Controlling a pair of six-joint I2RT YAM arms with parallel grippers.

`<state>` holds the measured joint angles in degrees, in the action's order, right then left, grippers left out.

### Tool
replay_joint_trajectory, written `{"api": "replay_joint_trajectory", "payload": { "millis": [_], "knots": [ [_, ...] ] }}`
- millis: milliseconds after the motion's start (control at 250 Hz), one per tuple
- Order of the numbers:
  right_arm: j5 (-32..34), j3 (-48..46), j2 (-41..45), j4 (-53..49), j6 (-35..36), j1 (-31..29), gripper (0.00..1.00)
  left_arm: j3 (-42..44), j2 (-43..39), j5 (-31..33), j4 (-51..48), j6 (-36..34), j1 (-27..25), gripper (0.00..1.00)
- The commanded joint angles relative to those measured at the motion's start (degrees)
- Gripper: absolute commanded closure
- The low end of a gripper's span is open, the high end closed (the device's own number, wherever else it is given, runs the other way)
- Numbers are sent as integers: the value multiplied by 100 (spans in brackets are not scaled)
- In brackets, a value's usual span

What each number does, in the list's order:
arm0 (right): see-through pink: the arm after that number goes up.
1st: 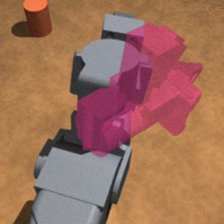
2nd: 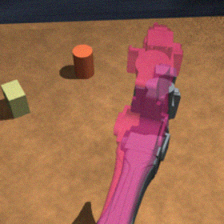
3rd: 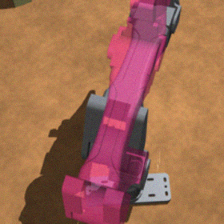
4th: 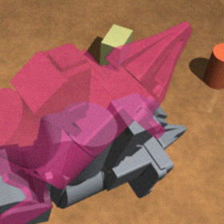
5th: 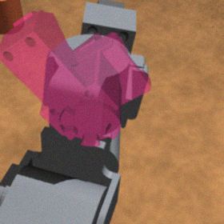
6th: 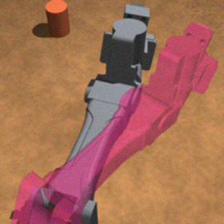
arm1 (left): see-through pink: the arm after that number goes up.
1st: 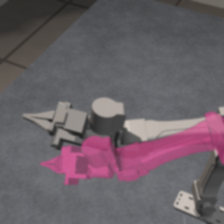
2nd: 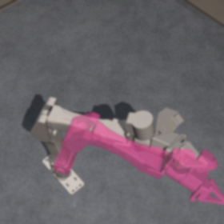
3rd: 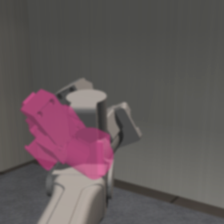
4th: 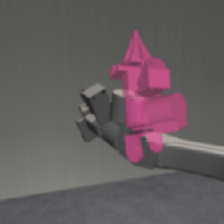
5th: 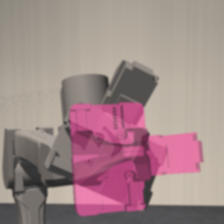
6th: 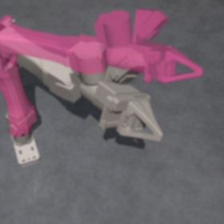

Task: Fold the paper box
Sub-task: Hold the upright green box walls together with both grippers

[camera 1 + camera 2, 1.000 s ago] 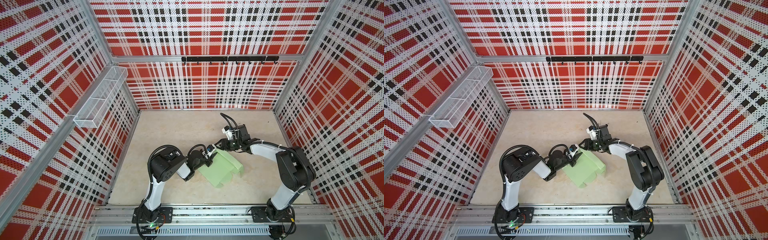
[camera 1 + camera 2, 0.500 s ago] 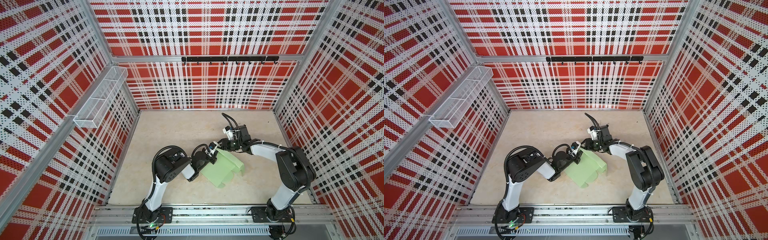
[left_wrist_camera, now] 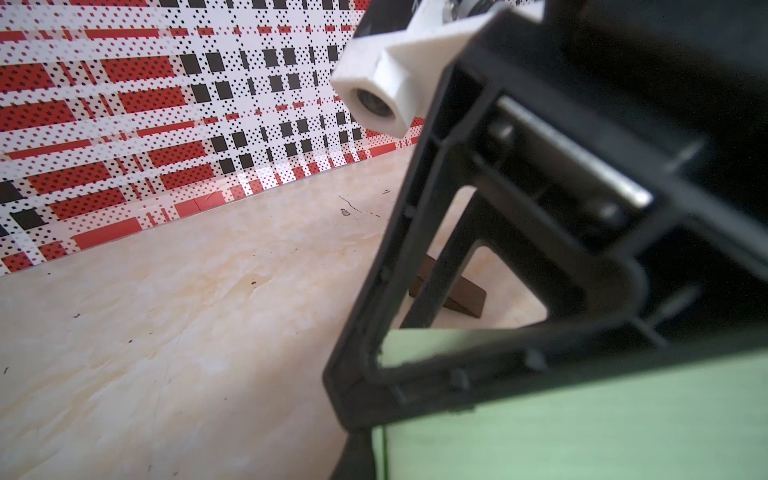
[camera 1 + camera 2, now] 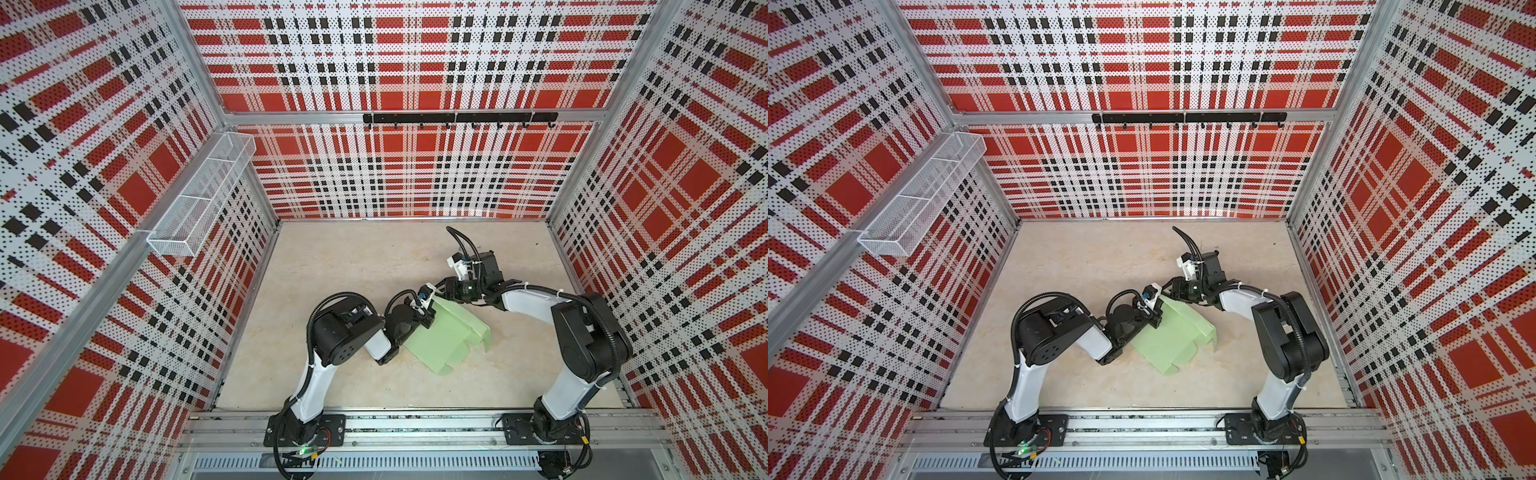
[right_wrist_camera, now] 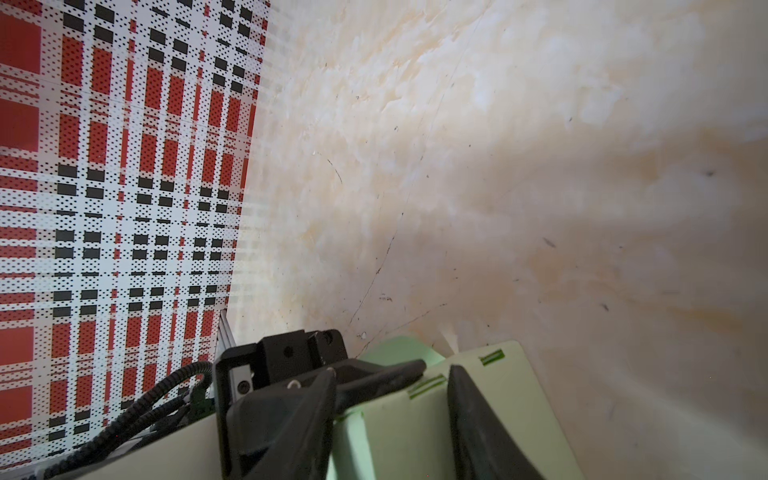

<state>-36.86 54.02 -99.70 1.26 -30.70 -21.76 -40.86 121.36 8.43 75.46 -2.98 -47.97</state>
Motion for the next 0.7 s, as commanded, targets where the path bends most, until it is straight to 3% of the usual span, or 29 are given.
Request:
{"api": "replay_joint_trajectory", "payload": {
  "millis": [0,28,260,696],
  "knots": [
    [344,-300,-199,-495,-15,-13,55,-27,148,114,154,65,-103,88],
    [344,-314,-185,-495,-4,-8,55,-19,156,121,144,70,-107,83],
    [393,-360,-99,-420,-15,-13,55,131,189,-67,105,210,-47,75],
    [403,-278,-129,-481,1,-13,55,48,375,-296,-126,206,55,78]
  ]
}}
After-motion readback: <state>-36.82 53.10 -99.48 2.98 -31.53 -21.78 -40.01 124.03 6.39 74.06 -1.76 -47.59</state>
